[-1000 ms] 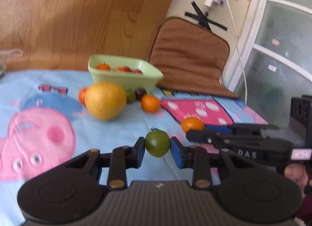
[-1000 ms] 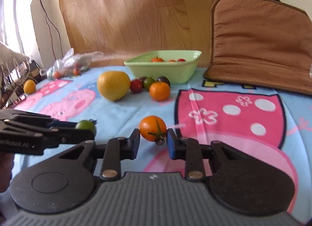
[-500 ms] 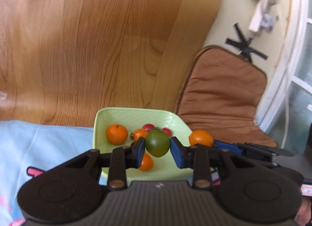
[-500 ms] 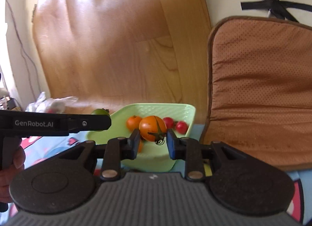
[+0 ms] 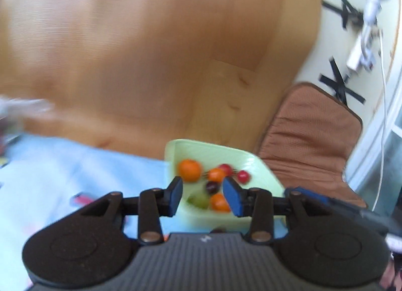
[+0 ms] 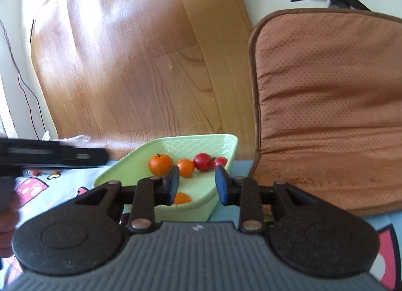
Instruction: Organize fruits
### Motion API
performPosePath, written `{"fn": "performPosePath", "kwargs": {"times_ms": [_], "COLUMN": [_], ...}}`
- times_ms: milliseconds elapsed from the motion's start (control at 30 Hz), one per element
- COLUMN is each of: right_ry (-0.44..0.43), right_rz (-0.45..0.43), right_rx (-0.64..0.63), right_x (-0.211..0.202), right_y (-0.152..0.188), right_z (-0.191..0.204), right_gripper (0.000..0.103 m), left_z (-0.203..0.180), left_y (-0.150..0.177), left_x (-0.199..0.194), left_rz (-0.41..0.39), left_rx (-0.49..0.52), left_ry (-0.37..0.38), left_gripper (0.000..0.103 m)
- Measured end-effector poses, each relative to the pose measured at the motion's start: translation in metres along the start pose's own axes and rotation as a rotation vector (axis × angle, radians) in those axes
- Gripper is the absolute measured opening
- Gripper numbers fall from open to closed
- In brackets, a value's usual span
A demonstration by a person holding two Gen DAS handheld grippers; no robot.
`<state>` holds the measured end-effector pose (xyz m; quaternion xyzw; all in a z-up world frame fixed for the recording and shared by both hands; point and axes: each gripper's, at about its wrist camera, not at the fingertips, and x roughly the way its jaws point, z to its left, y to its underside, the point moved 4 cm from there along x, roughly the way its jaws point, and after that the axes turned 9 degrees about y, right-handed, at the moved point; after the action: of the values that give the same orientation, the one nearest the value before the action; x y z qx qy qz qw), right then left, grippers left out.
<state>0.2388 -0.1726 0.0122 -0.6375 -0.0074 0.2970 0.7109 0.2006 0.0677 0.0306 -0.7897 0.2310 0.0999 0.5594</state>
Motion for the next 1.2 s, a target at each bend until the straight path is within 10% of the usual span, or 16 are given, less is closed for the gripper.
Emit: {"fn": "performPosePath", "kwargs": {"times_ms": [267, 667, 767, 1033, 1200], "right_ry": [-0.162, 0.034, 0.038, 0.012, -0.004], "right_rz": [0.094, 0.139, 0.146, 0.192, 0.199], "right_rx": [0.066, 0.187, 0.129, 0.078, 0.087], "right_x": [-0.027, -0.045, -0.041, -0.03, -0.029], "right_y": [0.01, 0.046, 0.05, 0.057, 0.058], "right_z": [0.038, 0.014, 0.022, 0.027, 0.027], "right_gripper": [0.034, 0.035, 0.051, 0.051, 0.051], "left_z": [0.049, 0.036, 0.05, 0.073, 0.063], "left_y": [0.078, 0.09, 0.085, 0.021, 0.015], "left_x": [-0.069, -0.08, -0.07, -0.004, 0.042], "left_rz": [0.047, -0.001, 0.04, 0.109, 0.206], "left_rx": [-0.101, -0.011, -0.097, -0.26, -0.216], "left_ry": [-0.145, -0.096, -0.062, 0.146, 0.133], "left_gripper": [0.037, 0.037, 0.037, 0.037, 0.035]}}
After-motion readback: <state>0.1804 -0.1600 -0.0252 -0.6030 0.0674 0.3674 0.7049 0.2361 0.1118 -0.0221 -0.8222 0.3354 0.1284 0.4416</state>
